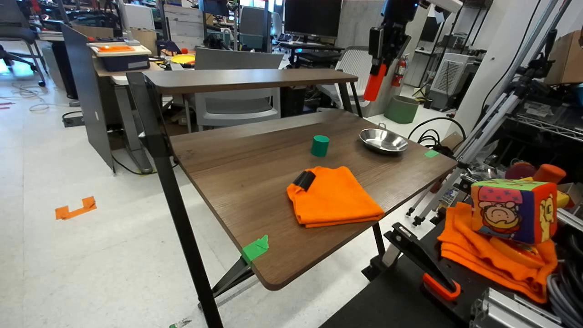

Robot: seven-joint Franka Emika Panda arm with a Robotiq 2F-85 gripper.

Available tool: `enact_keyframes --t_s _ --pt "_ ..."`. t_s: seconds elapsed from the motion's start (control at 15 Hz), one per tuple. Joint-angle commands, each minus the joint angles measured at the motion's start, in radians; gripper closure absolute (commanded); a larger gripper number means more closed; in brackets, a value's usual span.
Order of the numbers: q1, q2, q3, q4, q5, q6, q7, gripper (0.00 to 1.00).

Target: Put the ketchup bottle on the pan

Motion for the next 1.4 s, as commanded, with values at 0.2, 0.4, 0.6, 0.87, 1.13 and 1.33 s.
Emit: enact_keyframes --t_s 0.2,0.4,0.6,0.87,1.13,1.33 --pt "0.014 -0.139 -0.011 -0.35 -0.005 0.21 0.049 0.87" --pt "0.021 -0.138 -0.015 -0.41 -0.01 0.26 0.083 0.87" --pt "0.019 -0.133 -0.011 -0.423 0.011 0.297 0.113 0.87" --pt "0.027 -0.114 -0.025 -0.412 -0.006 0.323 0.163 0.87" --pt "0.039 -0.087 -0.048 -0.396 -0.029 0.363 0.214 0.87" --pt "0.05 -0.06 -0.074 -0.379 -0.049 0.382 0.256 0.87"
